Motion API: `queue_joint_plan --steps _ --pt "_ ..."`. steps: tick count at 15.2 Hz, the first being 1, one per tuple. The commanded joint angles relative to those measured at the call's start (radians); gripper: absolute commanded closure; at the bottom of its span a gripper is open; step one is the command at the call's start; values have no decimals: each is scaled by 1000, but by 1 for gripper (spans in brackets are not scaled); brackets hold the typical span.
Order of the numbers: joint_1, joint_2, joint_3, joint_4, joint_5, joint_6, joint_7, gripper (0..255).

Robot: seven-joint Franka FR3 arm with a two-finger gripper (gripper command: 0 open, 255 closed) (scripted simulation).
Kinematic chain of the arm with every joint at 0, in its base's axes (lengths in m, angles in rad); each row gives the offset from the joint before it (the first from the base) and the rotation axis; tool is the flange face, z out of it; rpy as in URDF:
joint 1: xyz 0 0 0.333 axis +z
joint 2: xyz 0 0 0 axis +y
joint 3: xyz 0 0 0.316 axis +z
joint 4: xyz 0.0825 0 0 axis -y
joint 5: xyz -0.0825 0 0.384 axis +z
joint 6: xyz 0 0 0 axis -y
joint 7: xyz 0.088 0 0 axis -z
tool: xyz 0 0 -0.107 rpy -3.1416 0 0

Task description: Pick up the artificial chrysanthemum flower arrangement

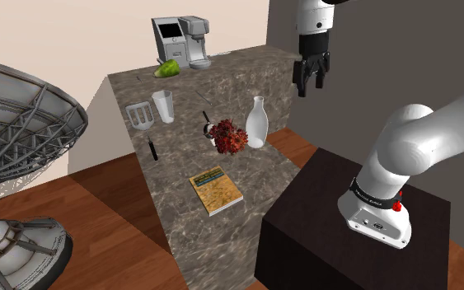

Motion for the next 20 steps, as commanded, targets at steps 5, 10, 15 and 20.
queue_joint_plan --steps 5,10,15,20 --pt "-11 144 -21 21 36 120 15 0" --pt "-18 334 -50 77 90 251 22 0" --pt "-22 530 -78 164 158 352 14 0" --pt "-30 728 -100 281 242 421 -4 0"
